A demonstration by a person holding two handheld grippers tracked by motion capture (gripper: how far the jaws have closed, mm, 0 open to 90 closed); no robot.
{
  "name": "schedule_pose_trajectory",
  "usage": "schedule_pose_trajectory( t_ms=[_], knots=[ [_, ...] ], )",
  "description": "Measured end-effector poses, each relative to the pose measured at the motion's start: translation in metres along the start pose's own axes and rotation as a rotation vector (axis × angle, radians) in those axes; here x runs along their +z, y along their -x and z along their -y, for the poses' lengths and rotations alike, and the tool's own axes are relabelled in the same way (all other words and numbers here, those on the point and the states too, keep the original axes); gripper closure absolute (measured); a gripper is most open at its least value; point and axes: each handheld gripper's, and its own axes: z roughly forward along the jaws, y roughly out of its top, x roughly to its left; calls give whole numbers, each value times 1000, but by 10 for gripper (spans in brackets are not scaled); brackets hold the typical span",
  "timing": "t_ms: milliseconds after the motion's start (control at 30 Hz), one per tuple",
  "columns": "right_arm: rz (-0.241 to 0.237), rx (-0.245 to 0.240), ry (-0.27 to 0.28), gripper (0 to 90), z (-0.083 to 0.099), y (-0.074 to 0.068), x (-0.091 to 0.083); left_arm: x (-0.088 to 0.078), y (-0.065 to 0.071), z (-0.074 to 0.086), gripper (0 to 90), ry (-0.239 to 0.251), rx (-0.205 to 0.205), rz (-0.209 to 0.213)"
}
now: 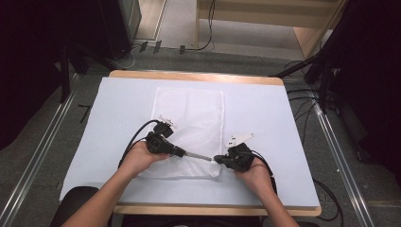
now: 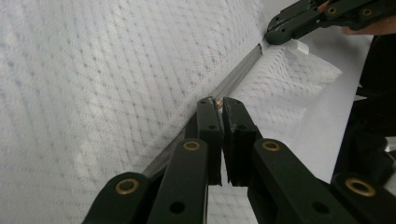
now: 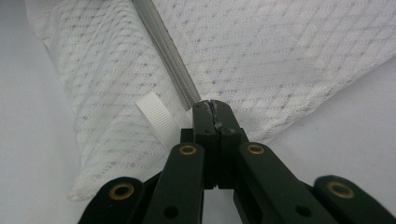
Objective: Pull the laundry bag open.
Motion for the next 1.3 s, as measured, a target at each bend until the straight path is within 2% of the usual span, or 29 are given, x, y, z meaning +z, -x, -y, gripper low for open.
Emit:
schedule_pose_trajectory(
  t_ms=[167,300,333,400,533,733,833,1267,1300],
  knots=[
    [-3,0,0,900,0,0,0,-7,-4,4,881,18,-7,2],
    [-3,-5,1,900,0,1,0,-8,-5,6,881,15,-5,-2],
    [-4,-1,1,900,0,1,0,-8,-6,6,881,13,-8,8],
    [-6,0,0,900,0,1,0,-9,-7,7,881,18,-13,-6],
    [-7,-6,2,900,-1,2,1,-13,-13,9,881,22,-27,5],
    [-3,7,1,900,0,0,0,-17,-15,14,881,23,-36,6],
    [-4,-2,1,900,0,1,0,-19,-16,17,881,22,-37,11],
    [-12,-8,-3,900,-4,0,3,-25,-19,23,881,35,-55,-4],
    [-11,-7,-2,900,-4,0,3,-25,-19,24,881,30,-56,-22]
  ],
)
